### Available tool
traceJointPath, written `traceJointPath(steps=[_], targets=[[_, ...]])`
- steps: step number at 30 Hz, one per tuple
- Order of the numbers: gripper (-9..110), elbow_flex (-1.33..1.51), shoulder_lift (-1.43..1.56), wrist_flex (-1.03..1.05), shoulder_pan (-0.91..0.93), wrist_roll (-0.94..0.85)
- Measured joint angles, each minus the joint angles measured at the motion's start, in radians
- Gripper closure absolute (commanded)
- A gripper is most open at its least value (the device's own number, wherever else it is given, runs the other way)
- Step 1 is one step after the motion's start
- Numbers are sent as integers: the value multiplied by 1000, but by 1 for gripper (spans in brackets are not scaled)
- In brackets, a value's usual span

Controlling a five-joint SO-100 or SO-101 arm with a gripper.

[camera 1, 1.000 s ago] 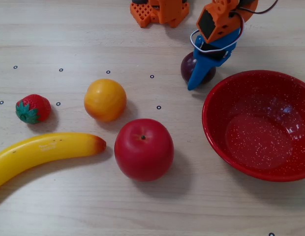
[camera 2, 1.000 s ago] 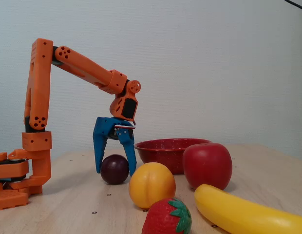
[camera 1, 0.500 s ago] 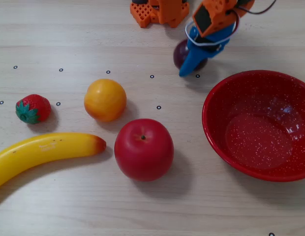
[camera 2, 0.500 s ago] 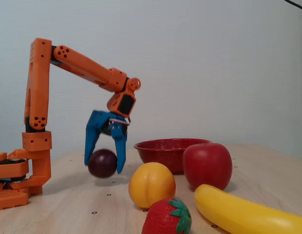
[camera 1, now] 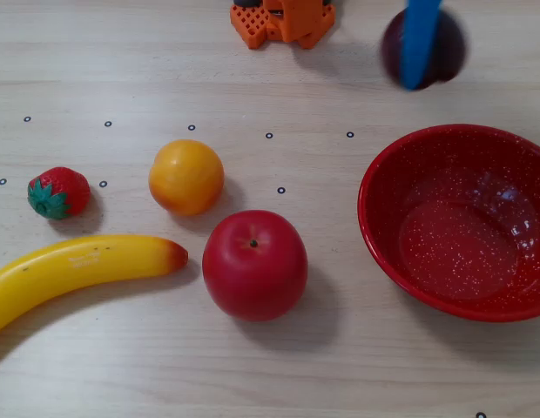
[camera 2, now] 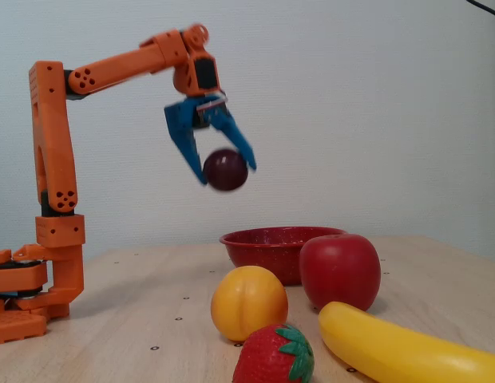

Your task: Put the plum in the red bowl.

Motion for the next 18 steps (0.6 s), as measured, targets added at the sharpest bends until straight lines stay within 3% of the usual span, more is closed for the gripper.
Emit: traceJointPath(steps=[3,7,12,18], targets=[[101,-15,-8,-66,25,61],[82,51,-63,-327,21,161],[78,207,-146,-520,23,222],[71,265,-206,-606,21,262]])
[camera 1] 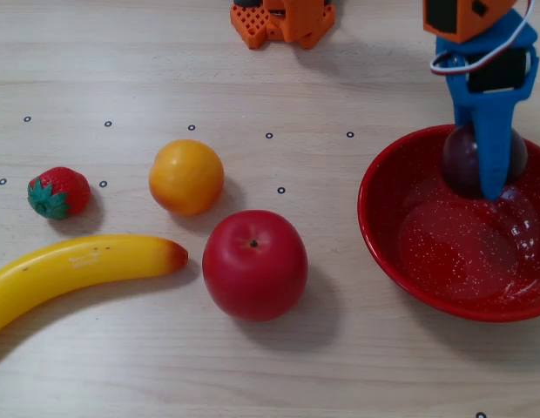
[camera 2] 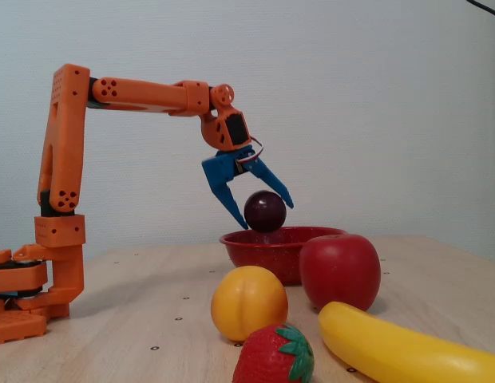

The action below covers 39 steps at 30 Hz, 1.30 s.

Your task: Put the plum in the red bowl.

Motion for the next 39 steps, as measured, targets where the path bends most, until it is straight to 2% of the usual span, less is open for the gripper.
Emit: traceJointPath(steps=[3,11,17,22,28,32,39], targets=[[64,25,-6,-20,0,6],[66,44,-6,-87,-32,38],[71,69,-6,-143,-48,46],[85,60,14,-143,-94,46],[101,-14,199,-51,-141,37],[101,3,336,-8,-184,31],[101,276,681,14,-270,87]])
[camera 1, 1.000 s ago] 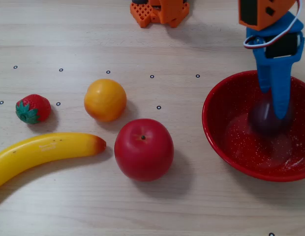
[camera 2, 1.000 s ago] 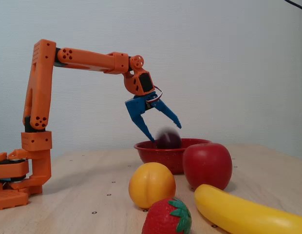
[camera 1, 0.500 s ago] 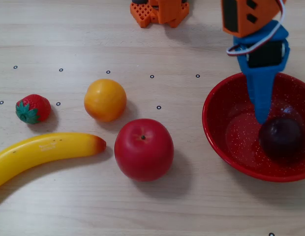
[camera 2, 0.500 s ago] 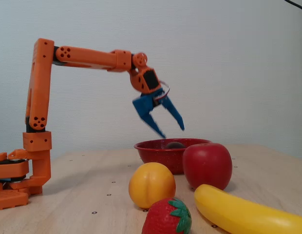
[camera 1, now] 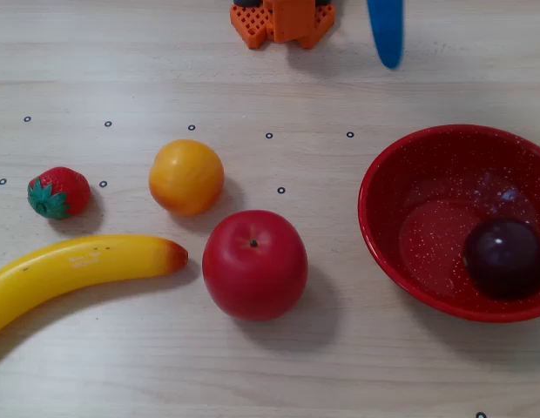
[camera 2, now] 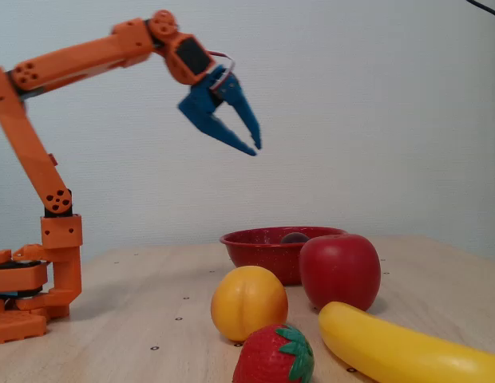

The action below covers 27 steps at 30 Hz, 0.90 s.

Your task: Put the plum in the red bowl.

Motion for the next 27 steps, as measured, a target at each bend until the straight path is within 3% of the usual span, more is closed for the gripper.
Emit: traceJointPath(steps=[20,27], targets=[[101,1008,917,-54,-201,181],[101,1232,1092,-72,-249,207]])
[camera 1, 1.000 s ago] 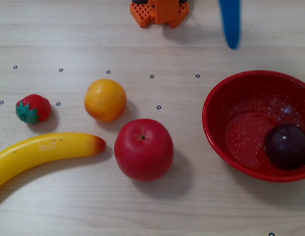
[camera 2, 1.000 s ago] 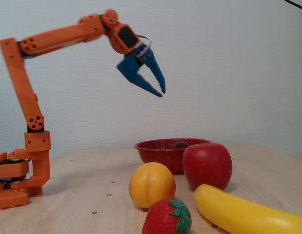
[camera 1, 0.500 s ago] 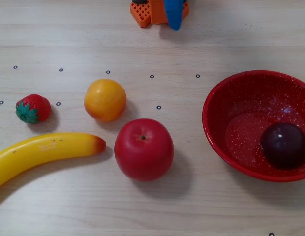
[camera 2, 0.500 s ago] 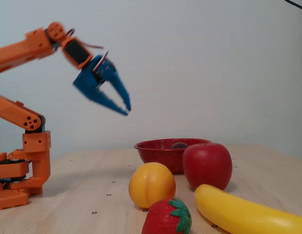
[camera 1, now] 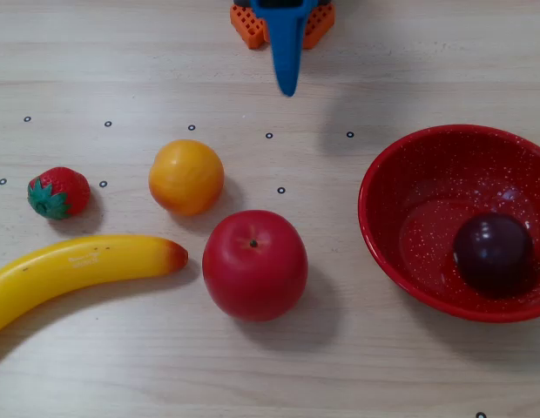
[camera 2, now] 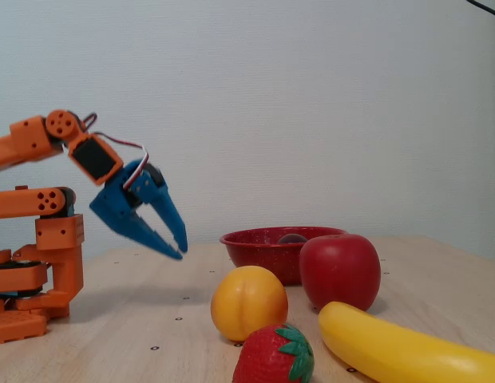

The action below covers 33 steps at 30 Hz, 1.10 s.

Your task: Put the plum in the red bowl.

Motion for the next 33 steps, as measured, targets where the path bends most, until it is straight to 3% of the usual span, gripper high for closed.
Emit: traceJointPath(steps=[13,33], targets=[[101,238,138,-201,-34,18],[101,238,135,-201,-34,-3]])
